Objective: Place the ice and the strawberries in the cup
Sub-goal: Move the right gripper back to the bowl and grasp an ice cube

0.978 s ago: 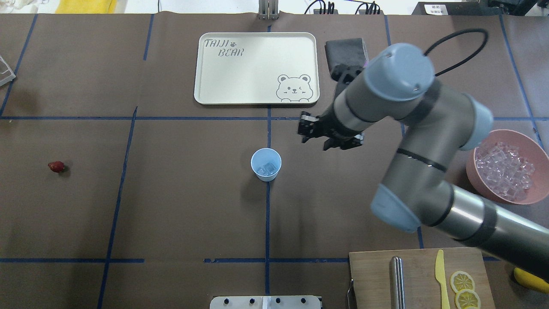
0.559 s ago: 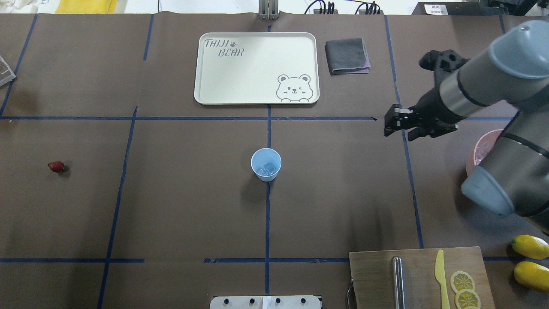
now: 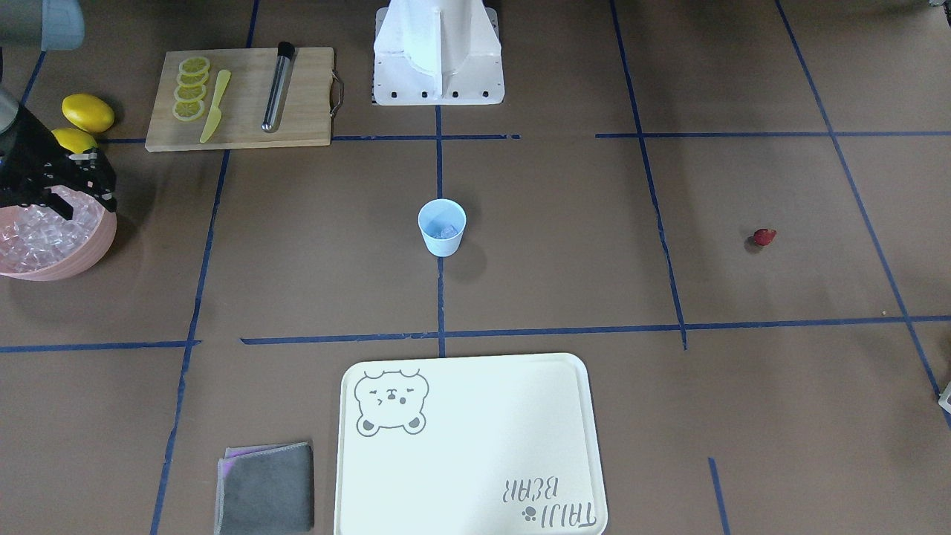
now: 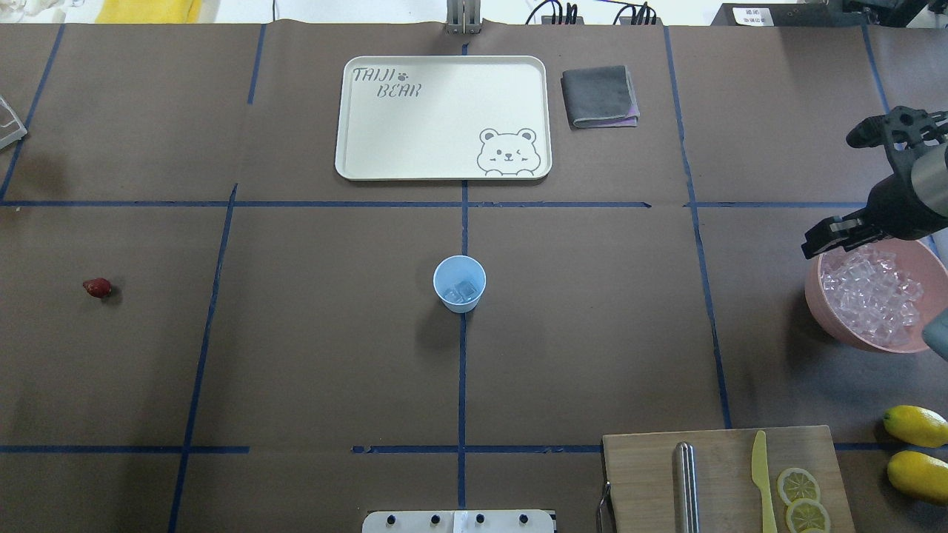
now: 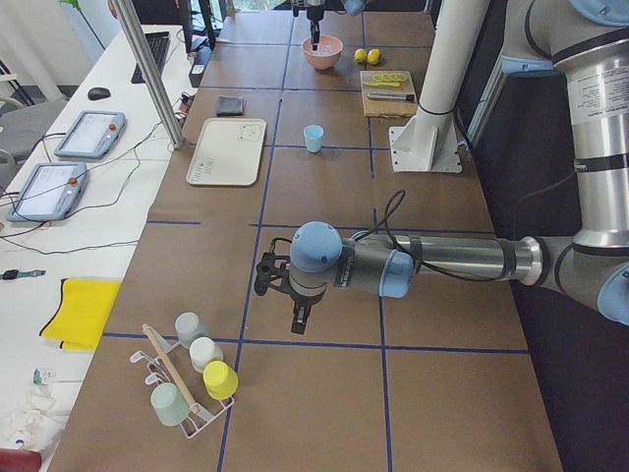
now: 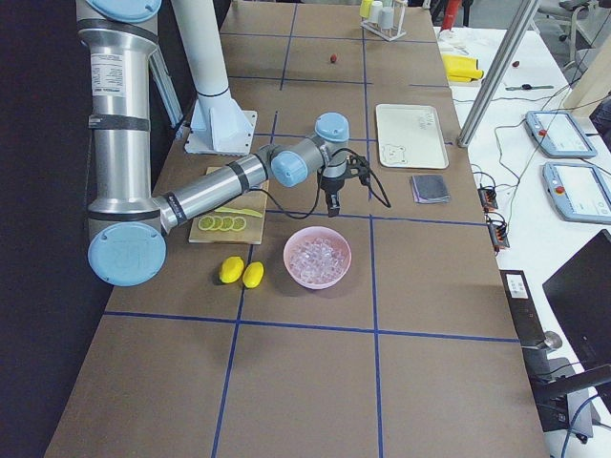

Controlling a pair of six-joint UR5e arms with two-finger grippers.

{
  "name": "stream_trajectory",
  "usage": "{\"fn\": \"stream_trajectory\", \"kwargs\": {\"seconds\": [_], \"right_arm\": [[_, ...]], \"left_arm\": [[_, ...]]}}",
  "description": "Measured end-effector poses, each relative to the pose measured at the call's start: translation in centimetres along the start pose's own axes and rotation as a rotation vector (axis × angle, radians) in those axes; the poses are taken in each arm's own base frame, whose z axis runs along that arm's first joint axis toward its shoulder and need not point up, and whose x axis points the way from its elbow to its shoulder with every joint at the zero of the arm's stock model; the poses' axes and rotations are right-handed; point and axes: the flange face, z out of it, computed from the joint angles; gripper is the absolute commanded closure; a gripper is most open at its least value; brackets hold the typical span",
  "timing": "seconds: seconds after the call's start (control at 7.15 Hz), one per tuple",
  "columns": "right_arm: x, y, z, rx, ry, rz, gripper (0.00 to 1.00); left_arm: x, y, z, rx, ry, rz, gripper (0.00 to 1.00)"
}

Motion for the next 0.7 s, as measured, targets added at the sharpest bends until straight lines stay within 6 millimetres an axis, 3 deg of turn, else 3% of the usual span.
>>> {"fn": "stream_trajectory", "kwargs": {"seconds": [0.14, 0.28, 0.7], "right_arm": [[1.7, 0.4, 0.7, -0.012, 0.028, -0.092, 0.32], [3.1, 0.9, 1.5, -0.026, 0.051, -0.172, 0.16], [5.5, 1.4, 3.7, -0.064, 0.101, -0.248, 0.16]], "left_arm": [[0.0, 0.0, 0.0, 0.000, 0.000, 0.000, 0.00], [0.0, 0.0, 0.0, 0.000, 0.000, 0.000, 0.00], [0.0, 0.0, 0.0, 0.000, 0.000, 0.000, 0.00]]}}
